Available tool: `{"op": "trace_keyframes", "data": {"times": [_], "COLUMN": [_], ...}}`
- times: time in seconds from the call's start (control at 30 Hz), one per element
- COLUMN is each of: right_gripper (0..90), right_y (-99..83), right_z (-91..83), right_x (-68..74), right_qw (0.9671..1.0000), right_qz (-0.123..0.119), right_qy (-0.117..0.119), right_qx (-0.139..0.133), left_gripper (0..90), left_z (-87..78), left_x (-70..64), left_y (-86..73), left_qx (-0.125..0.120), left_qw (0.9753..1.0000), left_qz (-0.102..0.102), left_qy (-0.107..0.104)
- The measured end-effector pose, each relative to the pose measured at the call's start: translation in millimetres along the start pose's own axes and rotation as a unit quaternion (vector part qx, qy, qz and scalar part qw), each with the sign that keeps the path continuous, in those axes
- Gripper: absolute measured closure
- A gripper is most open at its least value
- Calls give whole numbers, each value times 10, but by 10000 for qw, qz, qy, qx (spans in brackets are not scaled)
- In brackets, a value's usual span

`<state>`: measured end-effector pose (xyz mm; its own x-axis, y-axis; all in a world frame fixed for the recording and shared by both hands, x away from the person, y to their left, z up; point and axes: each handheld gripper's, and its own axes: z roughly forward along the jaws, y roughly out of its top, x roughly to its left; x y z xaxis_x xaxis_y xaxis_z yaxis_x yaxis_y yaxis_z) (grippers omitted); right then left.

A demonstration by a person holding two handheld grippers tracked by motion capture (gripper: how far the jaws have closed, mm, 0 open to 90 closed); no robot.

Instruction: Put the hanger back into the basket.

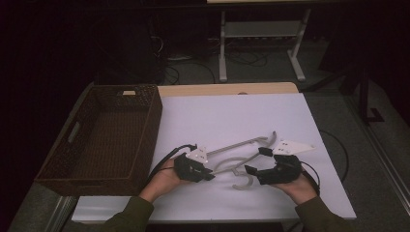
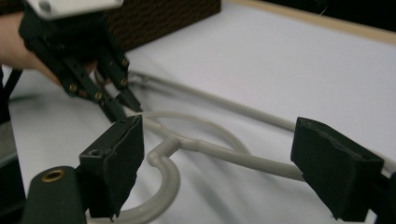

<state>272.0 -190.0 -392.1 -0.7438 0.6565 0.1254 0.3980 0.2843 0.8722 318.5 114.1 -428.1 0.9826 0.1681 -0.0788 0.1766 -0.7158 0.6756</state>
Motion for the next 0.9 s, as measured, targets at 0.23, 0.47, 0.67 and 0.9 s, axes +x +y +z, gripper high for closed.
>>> {"op": "trace_keyframes", "data": {"times": [0.23,0.47,0.67,0.9], "right_gripper": [157,149,144,139], "right_y": [9,-53,-165,-289], "right_z": [-211,-336,-409,-456], "right_x": [-145,-205,-232,-265], "right_qw": [9987,9971,9969,9965], "right_qz": [275,417,368,390], "right_qy": [-249,-348,-398,-491], "right_qx": [-363,-535,-563,-549], "left_gripper": [820,820,820,821], "left_z": [-115,-227,-308,-427], "left_x": [42,100,140,168], "left_y": [-4,-18,-1,43], "left_qx": [-111,-273,-420,-607], "left_qw": [9997,9981,9955,9912], "left_qz": [-122,-478,-787,-1113], "left_qy": [162,272,319,372]}}
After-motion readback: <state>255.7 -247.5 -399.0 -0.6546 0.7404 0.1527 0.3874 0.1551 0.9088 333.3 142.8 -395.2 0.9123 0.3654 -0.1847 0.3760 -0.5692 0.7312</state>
